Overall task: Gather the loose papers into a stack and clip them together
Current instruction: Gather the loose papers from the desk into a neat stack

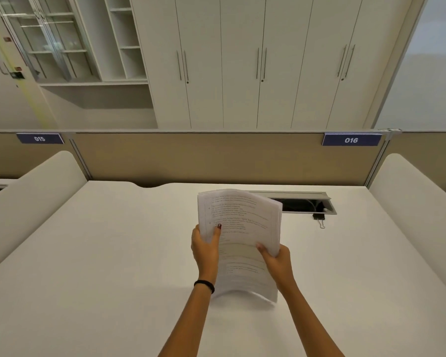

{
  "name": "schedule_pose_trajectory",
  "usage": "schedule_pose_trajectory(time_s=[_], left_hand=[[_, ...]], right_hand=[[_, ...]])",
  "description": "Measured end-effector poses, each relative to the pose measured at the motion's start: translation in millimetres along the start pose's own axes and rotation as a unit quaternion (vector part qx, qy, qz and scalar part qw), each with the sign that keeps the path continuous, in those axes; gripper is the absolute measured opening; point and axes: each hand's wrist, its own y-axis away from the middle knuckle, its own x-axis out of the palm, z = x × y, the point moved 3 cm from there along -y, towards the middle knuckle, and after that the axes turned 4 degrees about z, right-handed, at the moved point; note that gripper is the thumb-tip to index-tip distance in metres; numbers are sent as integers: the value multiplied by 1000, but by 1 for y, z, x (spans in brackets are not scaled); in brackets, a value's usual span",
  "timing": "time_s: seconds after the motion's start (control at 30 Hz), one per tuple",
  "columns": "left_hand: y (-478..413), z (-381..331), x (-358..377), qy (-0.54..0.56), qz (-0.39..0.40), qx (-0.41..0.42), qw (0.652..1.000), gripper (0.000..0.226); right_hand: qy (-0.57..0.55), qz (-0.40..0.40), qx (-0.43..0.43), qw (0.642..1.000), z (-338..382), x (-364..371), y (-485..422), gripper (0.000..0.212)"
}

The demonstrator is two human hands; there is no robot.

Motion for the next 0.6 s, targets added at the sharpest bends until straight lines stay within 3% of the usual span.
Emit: schedule_pose_trajectory(time_s=[0.13, 0.33, 0.5, 0.6], left_hand=[[4, -5, 1, 15, -10, 42, 999, 28], [10, 14, -2, -14, 10, 23, 1000, 39], [16, 31, -10, -7, 50, -6, 999, 33], [17, 32, -19, 22, 34, -4, 999, 23]], right_hand=[[-6, -25, -22, 999, 5, 9, 6, 9], [50, 29, -17, 998, -11, 17, 11, 27], [69, 23, -9, 997, -19, 15, 12, 16], [65, 23, -16, 998, -17, 16, 12, 9]])
